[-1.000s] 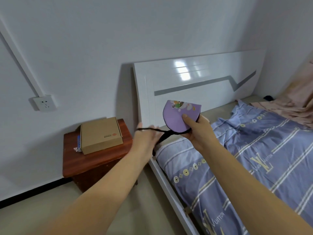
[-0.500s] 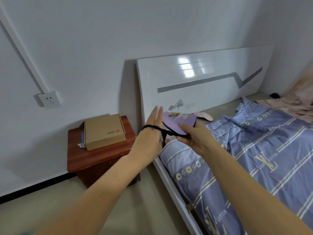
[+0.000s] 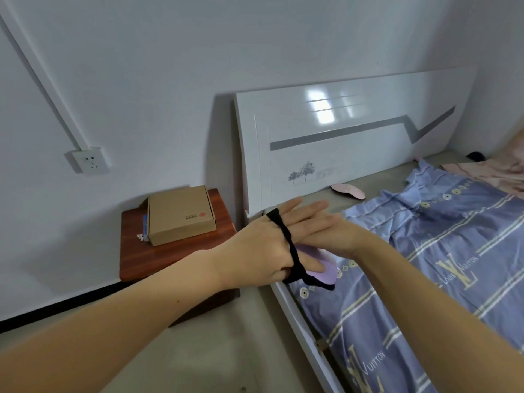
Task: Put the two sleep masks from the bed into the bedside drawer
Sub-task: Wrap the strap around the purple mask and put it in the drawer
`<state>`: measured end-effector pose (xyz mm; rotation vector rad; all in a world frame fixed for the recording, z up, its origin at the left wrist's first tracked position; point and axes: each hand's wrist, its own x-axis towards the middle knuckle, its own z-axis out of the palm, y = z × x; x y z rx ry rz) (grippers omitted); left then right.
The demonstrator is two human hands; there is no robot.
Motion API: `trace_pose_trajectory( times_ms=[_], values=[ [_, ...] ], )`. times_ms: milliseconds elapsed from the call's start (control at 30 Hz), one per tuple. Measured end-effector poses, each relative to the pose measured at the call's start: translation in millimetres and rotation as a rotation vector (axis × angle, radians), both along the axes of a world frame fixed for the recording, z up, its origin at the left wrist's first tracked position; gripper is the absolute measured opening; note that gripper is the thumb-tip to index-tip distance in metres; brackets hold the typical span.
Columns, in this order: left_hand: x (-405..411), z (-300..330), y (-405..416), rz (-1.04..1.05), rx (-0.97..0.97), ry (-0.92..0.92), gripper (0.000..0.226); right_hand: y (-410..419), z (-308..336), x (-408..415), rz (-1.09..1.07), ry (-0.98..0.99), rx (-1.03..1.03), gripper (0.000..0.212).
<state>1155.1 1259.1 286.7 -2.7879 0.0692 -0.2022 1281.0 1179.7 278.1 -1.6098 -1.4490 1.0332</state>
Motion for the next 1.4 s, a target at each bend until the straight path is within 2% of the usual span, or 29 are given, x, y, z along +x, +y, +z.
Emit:
trace_pose_trajectory(
  times_ms=[67, 100, 167, 233, 333, 467, 533, 633, 700, 767, 833, 933, 1000, 1133, 1233, 1300, 1400],
  values=[
    [-3.4, -4.1, -1.5, -0.133, 0.016, -0.14, 0.016, 3.1, -6.2, 0.2, 0.027, -0.057, -0.002, 0.034],
    [-7.2, -9.4, 0.4, -0.254, -0.065, -0.189, 0.013, 4.8, -8.4, -0.4, 0.042, -0.072, 0.002, 0.032],
    [-20.0, -12.9, -1.1, -0.399, -0.227, -0.265, 0.024, 8.2, -11.5, -1.4, 0.058, -0.043, 0.032, 0.026],
    [-25.5, -7.2, 0.5, -0.36, -0.337, -0.249, 0.03, 12.9, -16.7, 2.8, -0.01, 0.11, 0.108, 0.033],
    [-26.2, -3.8, 11.8, -0.201, -0.478, -0.199, 0.025, 14.1, -26.4, 18.0, -0.248, 0.343, 0.132, 0.05],
    [-35.3, -15.0, 20.7, -0.004, -0.556, -0.253, 0.035, 7.9, -45.8, 28.4, -0.364, 0.428, 0.084, 0.051],
    [-36.3, -21.8, 20.3, 0.047, -0.55, -0.285, 0.042, 4.7, -53.7, 29.8, -0.291, 0.521, 0.043, 0.048],
    [-40.6, -38.0, 24.7, 0.112, -0.603, -0.287, 0.052, 2.5, -55.6, 42.4, -0.061, 0.783, -0.022, 0.032],
    [-47.4, -52.7, 31.8, 0.208, -0.67, -0.294, 0.054, 5.8, -54.9, 49.8, 0.113, 0.896, -0.102, 0.039],
    [-55.9, -71.0, 37.8, 0.299, -0.703, -0.314, 0.051, 18.5, -65.1, 44.0, 0.145, 0.779, -0.189, 0.038],
    [-66.0, -92.8, 40.5, 0.34, -0.732, -0.324, 0.036, 38.5, -82.3, 25.6, 0.047, 0.527, -0.216, 0.028],
    [-89.0, -136.7, 49.2, 0.483, -0.873, -0.341, 0.035, 70.8, -120.9, -7.3, -0.086, 0.246, -0.241, 0.024],
    [-112.6, -174.2, 66.9, 0.678, -0.997, -0.352, 0.035, 92.4, -158.2, -24.7, -0.161, 0.202, -0.328, 0.023],
    [-151.6, -246.7, 109.3, 1.004, -1.291, -0.202, 0.032, 128.3, -240.7, -39.7, -0.278, 0.126, -0.538, 0.03],
    [-169.4, -297.0, 160.2, 1.289, -1.554, -0.238, 0.03, 166.3, -292.3, -35.0, -0.274, -0.071, -0.6, 0.021],
    [-181.1, -332.5, 200.8, 1.506, -1.653, -0.292, 0.039, 196.1, -325.3, -29.2, -0.254, -0.165, -0.625, 0.017],
    [-191.1, -383.1, 262.9, 1.745, -1.686, -0.351, 0.057, 244.9, -375.4, -17.4, -0.228, -0.294, -0.628, 0.021]
  ],
)
